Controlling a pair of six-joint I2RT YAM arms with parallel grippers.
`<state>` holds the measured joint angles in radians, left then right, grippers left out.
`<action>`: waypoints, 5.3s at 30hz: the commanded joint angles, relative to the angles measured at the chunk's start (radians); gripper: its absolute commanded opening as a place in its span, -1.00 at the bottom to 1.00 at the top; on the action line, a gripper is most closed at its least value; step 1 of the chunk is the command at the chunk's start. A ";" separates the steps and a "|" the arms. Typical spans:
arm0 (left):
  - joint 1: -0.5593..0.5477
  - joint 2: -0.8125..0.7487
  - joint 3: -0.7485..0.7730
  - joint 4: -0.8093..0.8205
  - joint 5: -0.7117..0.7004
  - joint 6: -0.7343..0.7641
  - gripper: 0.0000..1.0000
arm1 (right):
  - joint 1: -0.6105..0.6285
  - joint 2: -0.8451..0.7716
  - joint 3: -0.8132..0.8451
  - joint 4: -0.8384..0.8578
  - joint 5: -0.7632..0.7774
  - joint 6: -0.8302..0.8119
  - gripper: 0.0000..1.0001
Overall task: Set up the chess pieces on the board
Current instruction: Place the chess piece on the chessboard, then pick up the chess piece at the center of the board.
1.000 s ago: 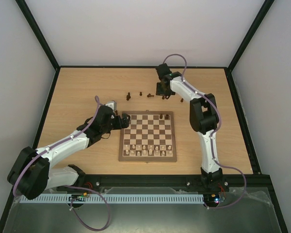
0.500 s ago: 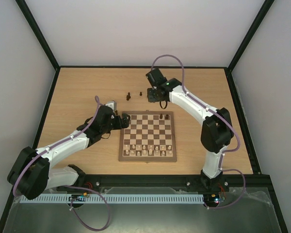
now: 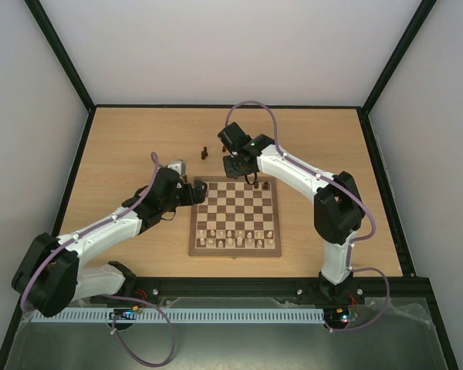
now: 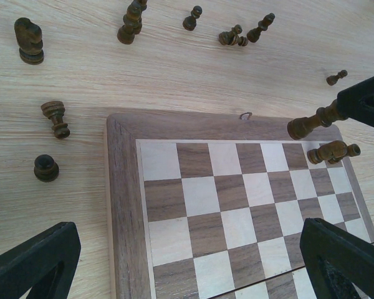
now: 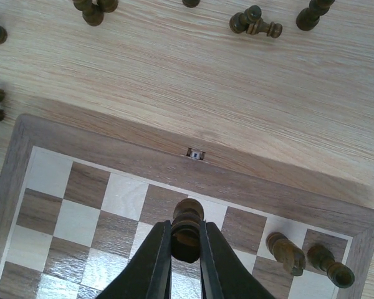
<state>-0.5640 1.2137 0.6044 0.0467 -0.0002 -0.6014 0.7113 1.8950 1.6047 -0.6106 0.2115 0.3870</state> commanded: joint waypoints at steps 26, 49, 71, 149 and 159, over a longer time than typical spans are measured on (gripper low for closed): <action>0.005 -0.018 -0.013 0.005 -0.004 0.005 0.99 | 0.003 0.030 -0.132 0.042 0.007 0.027 -0.79; 0.005 -0.017 -0.013 0.007 -0.003 0.005 0.99 | 0.003 0.031 -0.114 0.047 0.002 0.028 -0.26; 0.005 -0.028 -0.015 0.002 -0.012 0.005 0.99 | -0.267 0.290 0.437 -0.087 -0.041 -0.026 0.60; 0.137 -0.160 -0.100 0.007 -0.151 -0.049 0.99 | -0.276 0.543 0.617 -0.088 -0.045 -0.050 0.12; 0.138 -0.157 -0.104 0.012 -0.133 -0.048 0.99 | -0.276 0.564 0.604 -0.095 -0.023 -0.043 -0.39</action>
<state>-0.4324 1.0538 0.5144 0.0349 -0.1417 -0.6548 0.4377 2.4371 2.1853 -0.6548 0.1669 0.3439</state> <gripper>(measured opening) 0.994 0.360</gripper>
